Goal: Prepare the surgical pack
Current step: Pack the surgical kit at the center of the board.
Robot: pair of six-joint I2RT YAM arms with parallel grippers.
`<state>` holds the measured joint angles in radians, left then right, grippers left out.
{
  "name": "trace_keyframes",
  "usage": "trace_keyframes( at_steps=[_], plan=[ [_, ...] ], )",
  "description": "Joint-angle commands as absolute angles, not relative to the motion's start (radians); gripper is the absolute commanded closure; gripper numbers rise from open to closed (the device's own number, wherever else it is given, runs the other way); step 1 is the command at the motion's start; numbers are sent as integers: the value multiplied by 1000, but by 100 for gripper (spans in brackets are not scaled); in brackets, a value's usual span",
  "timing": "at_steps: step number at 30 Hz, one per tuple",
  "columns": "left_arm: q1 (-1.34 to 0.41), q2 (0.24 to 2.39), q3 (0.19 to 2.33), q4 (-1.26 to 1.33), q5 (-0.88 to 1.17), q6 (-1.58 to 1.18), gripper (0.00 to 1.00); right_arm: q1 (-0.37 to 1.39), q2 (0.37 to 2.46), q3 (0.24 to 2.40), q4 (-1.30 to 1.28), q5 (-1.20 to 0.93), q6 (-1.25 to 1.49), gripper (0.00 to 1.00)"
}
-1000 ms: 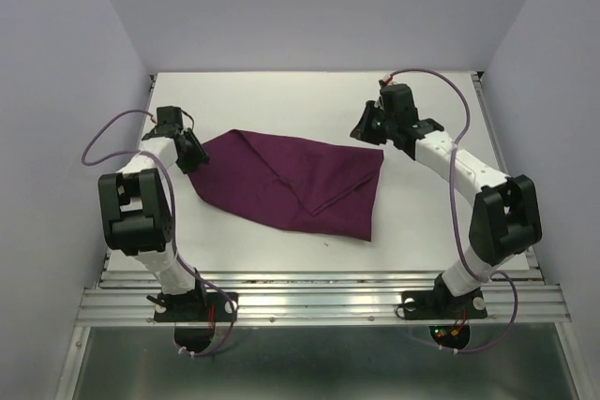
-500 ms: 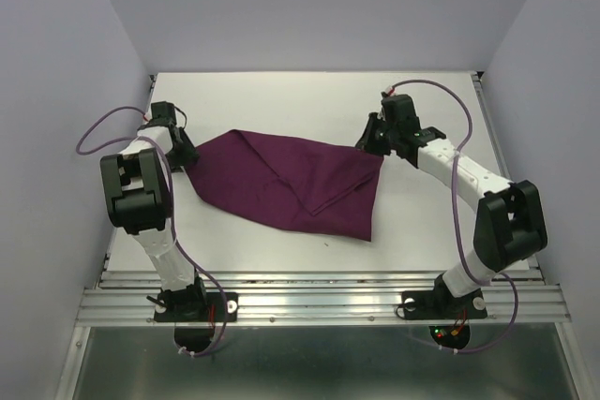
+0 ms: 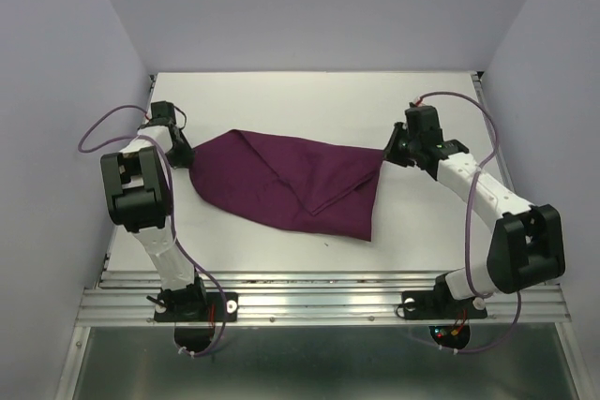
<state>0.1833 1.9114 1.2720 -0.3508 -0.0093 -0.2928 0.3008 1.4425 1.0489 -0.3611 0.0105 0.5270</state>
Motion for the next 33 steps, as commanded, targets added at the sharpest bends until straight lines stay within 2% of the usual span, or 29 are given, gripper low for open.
trace_keyframes(
  at_steps=[1,7,11,16,22,33],
  plan=[
    [187,1873,1269,-365,107,-275,100,224,1393,994,-382,54,518,78],
    [163,1723,1267,-373,228,-232,100,192,1396,907,-390,55,522,79],
    [97,1626,1272,-379,411,-186,100,192,1440,859,-377,9,515,84],
    [-78,1522,1339,-393,463,-212,100,296,1492,831,-319,-5,540,85],
    [-190,1448,1393,-373,494,-285,100,362,1597,824,-223,-44,609,86],
    [-396,1374,1457,-259,523,-440,100,486,1716,988,-186,-57,658,87]
  ],
)
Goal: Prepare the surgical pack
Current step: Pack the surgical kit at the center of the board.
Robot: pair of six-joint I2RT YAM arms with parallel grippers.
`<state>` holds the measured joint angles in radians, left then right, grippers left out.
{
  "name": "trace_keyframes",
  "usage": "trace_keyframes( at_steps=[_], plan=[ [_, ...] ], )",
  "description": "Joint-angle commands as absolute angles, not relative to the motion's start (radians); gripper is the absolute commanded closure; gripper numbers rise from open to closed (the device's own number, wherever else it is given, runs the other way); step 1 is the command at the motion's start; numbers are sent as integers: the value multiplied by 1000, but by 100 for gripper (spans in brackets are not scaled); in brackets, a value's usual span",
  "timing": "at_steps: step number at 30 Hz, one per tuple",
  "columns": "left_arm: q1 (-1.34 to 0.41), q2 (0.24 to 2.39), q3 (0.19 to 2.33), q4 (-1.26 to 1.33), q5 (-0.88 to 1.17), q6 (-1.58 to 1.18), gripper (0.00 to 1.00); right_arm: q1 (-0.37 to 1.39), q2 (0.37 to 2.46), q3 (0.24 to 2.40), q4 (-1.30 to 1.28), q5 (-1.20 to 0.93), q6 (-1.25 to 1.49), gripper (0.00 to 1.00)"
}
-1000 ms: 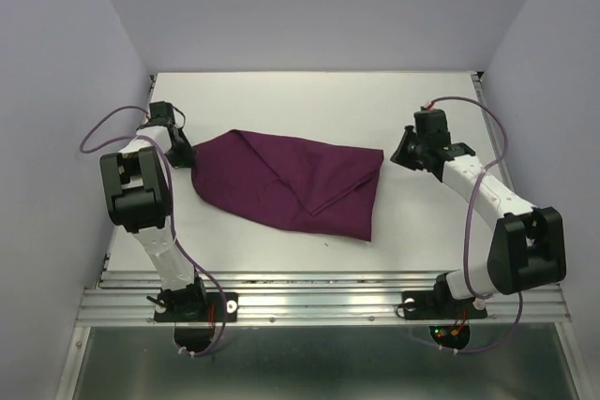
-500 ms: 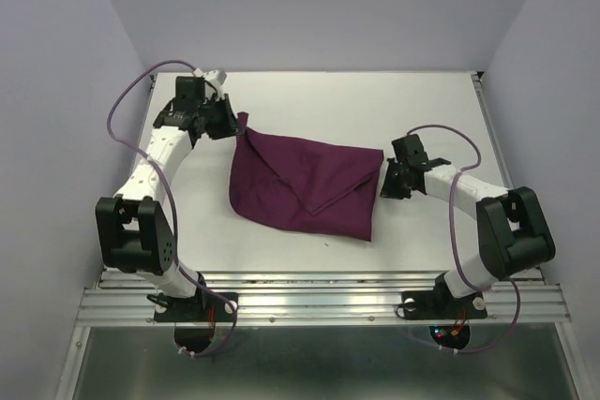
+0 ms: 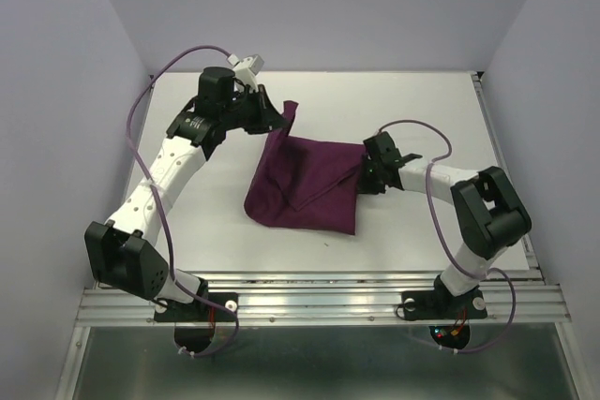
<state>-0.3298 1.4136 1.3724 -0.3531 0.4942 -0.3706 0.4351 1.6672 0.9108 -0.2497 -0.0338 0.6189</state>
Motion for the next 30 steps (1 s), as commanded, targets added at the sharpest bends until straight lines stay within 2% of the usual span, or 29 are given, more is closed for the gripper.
trace_keyframes(
  at_steps=[1,13,30],
  plan=[
    [-432,1377,1466,-246,520,-448,100,486,1727,1000,-183,-57,663,87],
    [-534,1397,1434,-12,557,-600,100,589,1882,1149,-91,-118,784,87],
    [-535,1534,1493,81,669,-643,100,629,1956,1169,21,-221,890,87]
  ],
)
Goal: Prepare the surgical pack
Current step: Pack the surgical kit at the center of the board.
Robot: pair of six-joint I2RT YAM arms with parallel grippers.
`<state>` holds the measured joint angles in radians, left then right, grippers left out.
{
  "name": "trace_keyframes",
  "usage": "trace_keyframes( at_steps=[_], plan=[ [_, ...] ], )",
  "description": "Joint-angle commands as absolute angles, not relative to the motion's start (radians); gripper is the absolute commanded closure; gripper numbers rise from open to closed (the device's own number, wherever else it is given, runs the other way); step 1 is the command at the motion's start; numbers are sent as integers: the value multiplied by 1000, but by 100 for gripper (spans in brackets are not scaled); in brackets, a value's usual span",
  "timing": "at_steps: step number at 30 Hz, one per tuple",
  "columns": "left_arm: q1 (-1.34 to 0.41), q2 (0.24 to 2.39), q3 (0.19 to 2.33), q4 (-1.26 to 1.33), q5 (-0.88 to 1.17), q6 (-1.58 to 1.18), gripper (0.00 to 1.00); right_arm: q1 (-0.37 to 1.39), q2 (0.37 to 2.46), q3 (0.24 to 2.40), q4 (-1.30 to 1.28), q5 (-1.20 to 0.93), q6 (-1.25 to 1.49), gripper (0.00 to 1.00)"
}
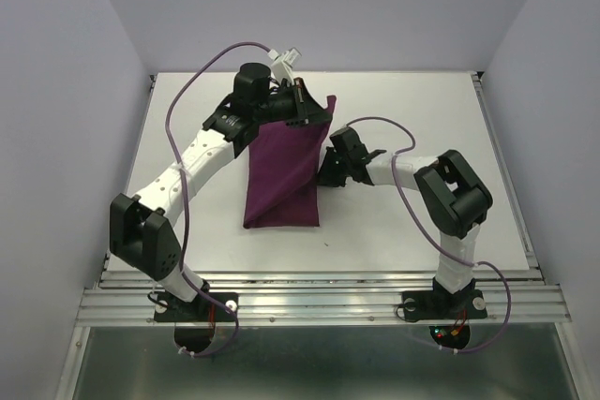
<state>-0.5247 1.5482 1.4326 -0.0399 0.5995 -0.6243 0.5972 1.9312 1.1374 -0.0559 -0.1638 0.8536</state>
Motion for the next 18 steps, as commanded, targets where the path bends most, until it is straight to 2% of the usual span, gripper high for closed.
trace_keyframes(
  at_steps=[1,18],
  plan=[
    [-534,1542,1494,86,672,-644,100,629,1960,1169,26,-225,893,87],
    [-572,1542,1427,176,696,-738,100,647,2026,1227,25,-252,900,87]
  ],
)
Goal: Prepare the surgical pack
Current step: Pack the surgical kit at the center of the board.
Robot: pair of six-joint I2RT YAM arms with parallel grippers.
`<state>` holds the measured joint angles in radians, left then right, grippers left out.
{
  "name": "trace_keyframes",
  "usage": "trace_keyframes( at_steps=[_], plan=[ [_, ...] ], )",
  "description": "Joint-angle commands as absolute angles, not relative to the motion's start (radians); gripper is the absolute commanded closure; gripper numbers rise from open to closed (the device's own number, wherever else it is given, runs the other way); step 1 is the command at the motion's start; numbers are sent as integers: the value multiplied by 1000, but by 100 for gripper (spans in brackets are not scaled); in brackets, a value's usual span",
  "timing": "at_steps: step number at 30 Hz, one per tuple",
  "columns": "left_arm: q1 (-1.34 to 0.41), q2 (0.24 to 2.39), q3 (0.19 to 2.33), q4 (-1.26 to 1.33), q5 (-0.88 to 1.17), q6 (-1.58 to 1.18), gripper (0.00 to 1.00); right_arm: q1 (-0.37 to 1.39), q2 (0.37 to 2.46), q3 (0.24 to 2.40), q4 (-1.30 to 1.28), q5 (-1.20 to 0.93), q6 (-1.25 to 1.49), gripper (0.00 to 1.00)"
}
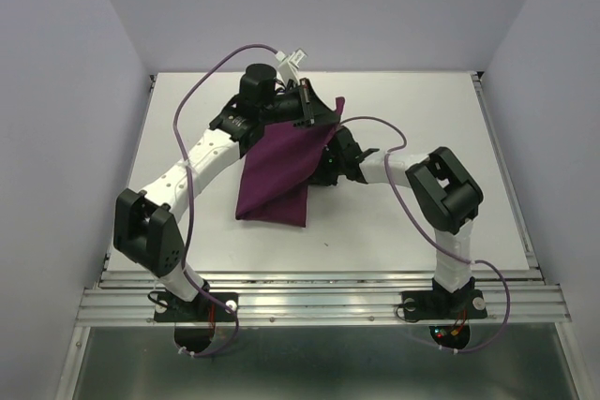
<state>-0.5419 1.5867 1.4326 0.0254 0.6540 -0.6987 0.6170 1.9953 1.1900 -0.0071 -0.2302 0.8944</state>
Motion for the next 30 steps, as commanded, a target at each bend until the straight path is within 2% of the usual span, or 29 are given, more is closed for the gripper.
trace_keyframes(
  at_steps=[1,9,30],
  plan=[
    [-572,1539,1421,176,692,-736,100,647,2029,1230,22,-253,900,87],
    [-572,1522,1342,186,663,-756,100,647,2036,1244,8,-247,888,87],
    [-566,1496,1361,138,637,-736,100,647,1994,1218,-40,-187,850,84]
  ],
)
